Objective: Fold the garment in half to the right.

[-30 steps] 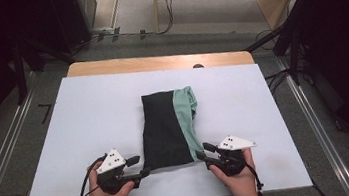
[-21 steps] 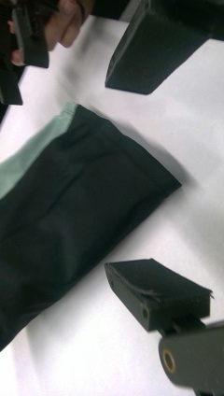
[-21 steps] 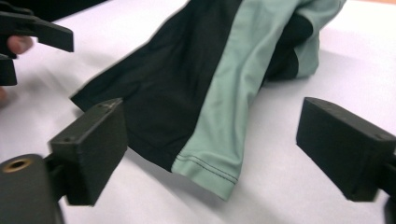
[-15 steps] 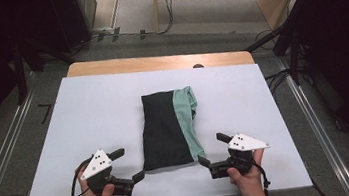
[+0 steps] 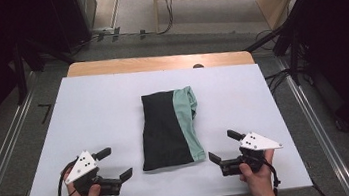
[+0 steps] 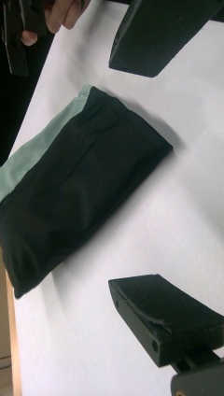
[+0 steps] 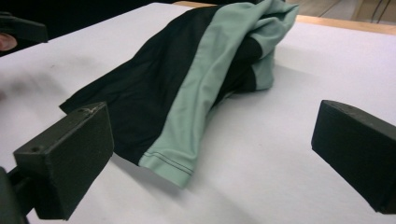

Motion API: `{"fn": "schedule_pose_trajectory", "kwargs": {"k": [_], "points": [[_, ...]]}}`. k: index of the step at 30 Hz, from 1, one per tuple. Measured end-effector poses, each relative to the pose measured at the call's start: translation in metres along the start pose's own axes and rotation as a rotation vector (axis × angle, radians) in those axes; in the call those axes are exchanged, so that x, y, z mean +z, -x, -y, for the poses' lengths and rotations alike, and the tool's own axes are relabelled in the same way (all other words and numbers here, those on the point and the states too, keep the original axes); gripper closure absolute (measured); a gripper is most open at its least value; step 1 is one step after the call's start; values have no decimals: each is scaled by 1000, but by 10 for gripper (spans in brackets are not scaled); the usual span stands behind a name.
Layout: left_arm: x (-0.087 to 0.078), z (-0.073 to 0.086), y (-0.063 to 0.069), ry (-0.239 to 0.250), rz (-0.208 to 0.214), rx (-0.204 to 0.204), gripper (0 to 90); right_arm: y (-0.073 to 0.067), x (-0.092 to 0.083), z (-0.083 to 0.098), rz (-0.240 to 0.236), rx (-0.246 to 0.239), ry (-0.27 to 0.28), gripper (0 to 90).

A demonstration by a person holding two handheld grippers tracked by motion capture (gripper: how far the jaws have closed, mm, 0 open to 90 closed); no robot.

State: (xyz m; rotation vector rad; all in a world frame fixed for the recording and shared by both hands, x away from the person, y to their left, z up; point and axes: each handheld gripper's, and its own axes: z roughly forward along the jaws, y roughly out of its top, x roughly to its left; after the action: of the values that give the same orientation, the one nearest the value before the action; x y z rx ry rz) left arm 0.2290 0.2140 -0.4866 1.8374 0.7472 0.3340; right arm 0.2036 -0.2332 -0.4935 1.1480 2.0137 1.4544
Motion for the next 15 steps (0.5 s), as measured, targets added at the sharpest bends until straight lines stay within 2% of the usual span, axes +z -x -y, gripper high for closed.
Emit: {"fn": "schedule_pose_trajectory", "kwargs": {"k": [3,10,15], "points": [[-4,3,-5,-1,-18,11,0,7,-4,2,13,10,4,0],[-17,7,-18,6,-46,2,0,26,-17,8,69,22,6,0],[-26,11,-30,15,-80,-24,0,43,-28,15,103,32,1,0]]}}
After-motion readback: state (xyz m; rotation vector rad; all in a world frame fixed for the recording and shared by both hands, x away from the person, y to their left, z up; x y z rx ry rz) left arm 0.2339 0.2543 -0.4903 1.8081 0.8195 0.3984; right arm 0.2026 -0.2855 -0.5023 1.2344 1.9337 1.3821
